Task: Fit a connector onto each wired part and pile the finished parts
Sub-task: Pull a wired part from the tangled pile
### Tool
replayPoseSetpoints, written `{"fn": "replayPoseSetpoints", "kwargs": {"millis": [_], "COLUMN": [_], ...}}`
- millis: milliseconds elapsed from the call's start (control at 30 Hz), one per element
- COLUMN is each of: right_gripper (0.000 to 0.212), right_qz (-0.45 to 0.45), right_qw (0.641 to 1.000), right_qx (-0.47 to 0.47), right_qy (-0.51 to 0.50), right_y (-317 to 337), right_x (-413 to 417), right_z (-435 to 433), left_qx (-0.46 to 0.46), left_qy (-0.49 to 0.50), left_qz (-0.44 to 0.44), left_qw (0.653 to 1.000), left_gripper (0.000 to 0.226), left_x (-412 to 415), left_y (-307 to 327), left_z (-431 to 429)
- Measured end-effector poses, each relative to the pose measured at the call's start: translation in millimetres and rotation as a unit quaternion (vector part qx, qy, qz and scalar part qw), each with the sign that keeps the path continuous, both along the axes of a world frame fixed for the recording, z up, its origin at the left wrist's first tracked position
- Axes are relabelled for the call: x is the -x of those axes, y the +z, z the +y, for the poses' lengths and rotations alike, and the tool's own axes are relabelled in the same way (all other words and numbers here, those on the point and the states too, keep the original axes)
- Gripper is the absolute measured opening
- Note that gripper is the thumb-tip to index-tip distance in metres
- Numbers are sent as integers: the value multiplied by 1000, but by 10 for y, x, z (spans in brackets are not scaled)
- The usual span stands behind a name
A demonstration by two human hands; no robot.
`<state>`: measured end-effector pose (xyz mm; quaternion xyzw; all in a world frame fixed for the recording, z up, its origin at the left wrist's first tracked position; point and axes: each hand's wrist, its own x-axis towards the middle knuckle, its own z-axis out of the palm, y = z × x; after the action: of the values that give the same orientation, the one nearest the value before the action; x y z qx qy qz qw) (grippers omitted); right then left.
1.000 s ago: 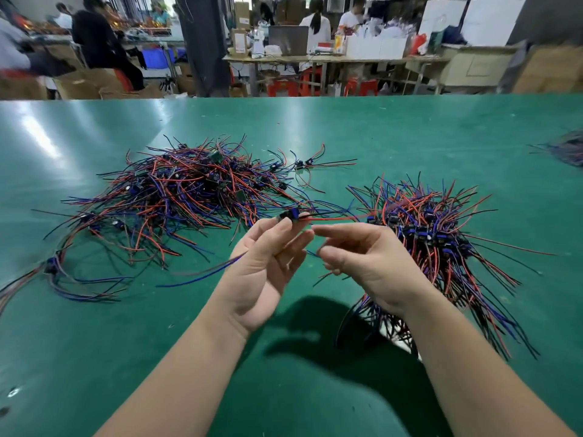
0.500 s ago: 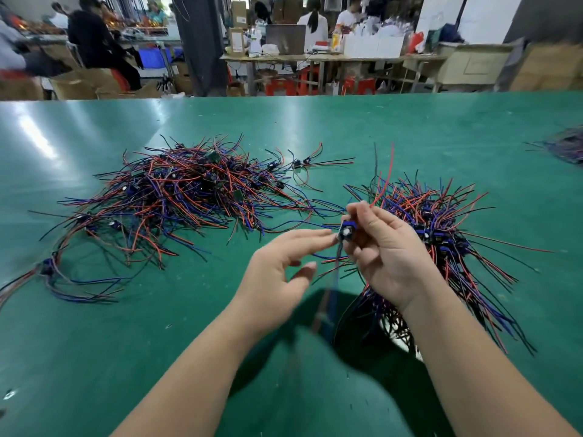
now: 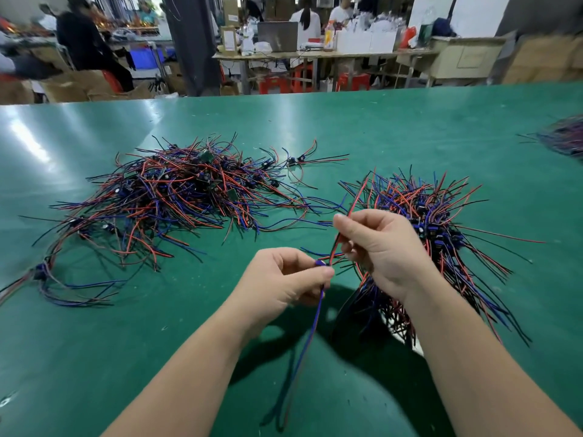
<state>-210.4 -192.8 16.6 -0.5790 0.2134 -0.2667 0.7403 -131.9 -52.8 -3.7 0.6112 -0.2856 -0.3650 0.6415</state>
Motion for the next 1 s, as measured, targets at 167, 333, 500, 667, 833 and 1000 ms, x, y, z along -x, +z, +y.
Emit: {"fn": "replayPoseSetpoints", "kwargs": {"millis": [167,333,500,667,833,1000], "right_gripper": [14,26,33,26,18,9], "right_qz": [-43,-77,-136,-64,-21,10], "right_qw": [993,984,959,991,993,978], "right_qx": [-27,-12,-61,3,96,183], "right_qy": [-105,-160,-241,-115,64,104], "right_y": [56,65,140,101,-28,-121], "right_x": [77,96,200,124,-1,-28], "right_z": [-196,-229,-408,-197,147,227], "left_qx": [-109,-89,-9,12,16,10], "left_qy": [-157,-159,3,114,107,117], "left_qz": [-27,-27,35,27,9,-25], "left_qw": [981,983,999,993,994,993], "left_gripper": [15,13,15,39,42,41], "left_x": [32,-68,-175,-221,-194,-181], "left_y": [-9,81,133,100,59,26], "left_z": [78,159,125,89,68,58]}}
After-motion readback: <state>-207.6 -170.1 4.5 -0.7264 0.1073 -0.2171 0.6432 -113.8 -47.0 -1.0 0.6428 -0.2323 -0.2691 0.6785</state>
